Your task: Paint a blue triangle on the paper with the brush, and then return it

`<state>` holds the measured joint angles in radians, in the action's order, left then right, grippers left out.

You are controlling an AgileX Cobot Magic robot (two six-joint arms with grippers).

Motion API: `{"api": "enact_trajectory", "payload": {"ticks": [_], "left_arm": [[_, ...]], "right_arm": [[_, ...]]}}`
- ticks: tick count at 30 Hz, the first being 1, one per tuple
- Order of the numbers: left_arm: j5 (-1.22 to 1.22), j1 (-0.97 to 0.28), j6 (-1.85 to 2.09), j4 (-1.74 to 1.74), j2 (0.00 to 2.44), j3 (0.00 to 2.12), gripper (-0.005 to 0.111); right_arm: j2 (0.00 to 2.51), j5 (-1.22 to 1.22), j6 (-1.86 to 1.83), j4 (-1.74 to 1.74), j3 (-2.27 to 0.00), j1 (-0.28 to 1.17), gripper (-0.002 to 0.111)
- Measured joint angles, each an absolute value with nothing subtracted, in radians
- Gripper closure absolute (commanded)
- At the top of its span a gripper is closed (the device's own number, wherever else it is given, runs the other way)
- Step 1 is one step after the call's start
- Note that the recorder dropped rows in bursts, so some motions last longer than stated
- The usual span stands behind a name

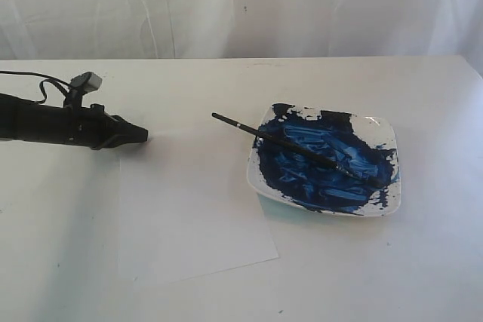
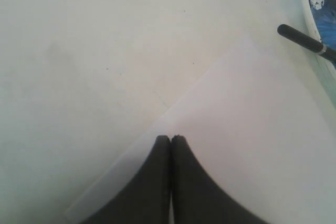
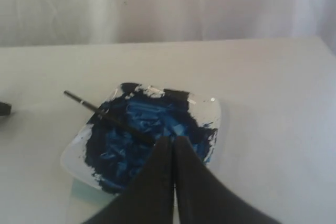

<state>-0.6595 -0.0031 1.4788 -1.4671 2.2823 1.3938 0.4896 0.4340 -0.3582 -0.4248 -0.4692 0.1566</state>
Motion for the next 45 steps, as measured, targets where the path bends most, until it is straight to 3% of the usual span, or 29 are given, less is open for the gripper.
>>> {"api": "enact_trajectory", "payload": {"ticks": [11,23,45], "left_arm": [[-0.659,-0.003,1.479,-1.467,2.282,1.394,0.107],[-0.659,-0.003,1.48,-1.467,2.282,1.394,0.107],[-0.659,-0.003,1.491,-1.467,2.282,1.394,0.107]], "right_arm": [[0.857,0.476,-0.943,-0.952,-0.631,0.158,0.108],[1.207,0.523,-1.341,-1.184,-0.819,0.223,0.108],[1.749,0.453,-1.403,-1.249,-1.176,0.418,0.108]]}}
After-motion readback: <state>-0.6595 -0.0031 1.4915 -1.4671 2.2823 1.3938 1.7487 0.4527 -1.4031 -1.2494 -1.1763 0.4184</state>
